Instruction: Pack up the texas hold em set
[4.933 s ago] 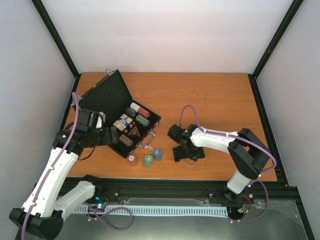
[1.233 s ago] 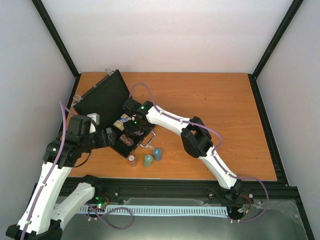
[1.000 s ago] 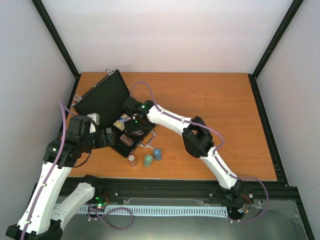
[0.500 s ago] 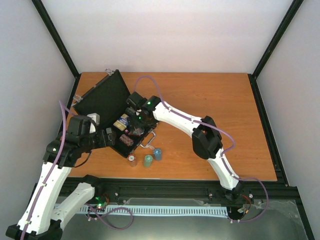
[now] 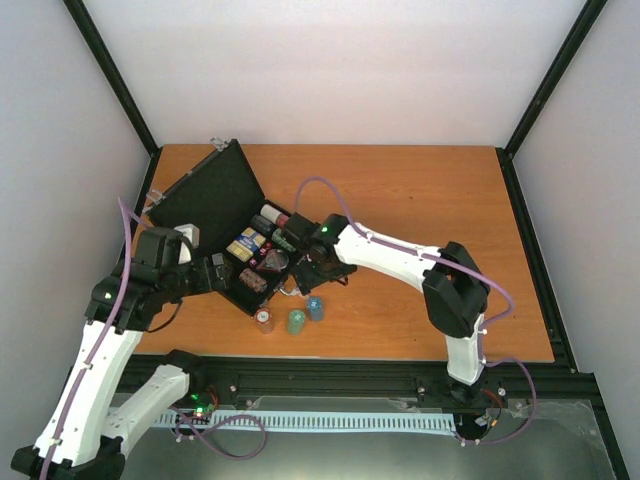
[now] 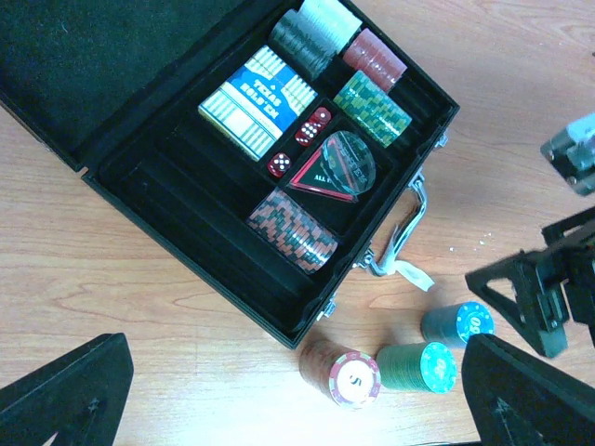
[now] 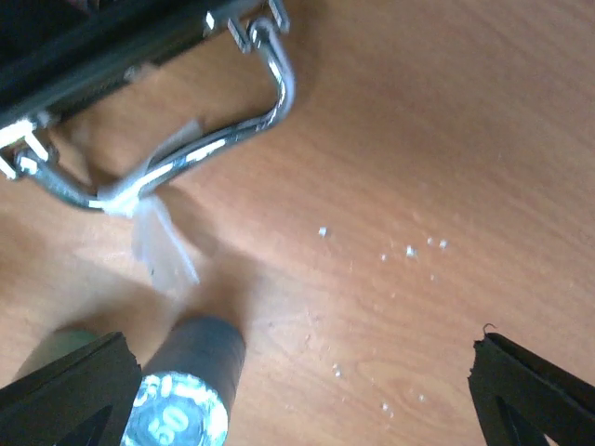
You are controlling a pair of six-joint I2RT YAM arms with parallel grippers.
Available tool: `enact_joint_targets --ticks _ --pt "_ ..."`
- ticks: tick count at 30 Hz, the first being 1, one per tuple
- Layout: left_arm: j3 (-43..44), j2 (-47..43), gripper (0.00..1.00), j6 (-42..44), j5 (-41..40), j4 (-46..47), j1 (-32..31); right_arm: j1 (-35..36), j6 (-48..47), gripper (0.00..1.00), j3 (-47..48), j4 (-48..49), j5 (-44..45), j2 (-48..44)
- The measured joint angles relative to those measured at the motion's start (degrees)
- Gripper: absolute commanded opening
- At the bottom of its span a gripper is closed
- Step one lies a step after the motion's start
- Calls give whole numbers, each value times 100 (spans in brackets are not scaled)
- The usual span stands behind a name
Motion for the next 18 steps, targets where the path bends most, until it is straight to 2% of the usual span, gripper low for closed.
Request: enact_joint_targets --ticks 5,18 --pt "22 17 100 61 22 4 0 179 -2 92 -417 35 -210 -256" --pt "22 -76 100 81 83 0 0 350 59 81 -680 264 -643 -256"
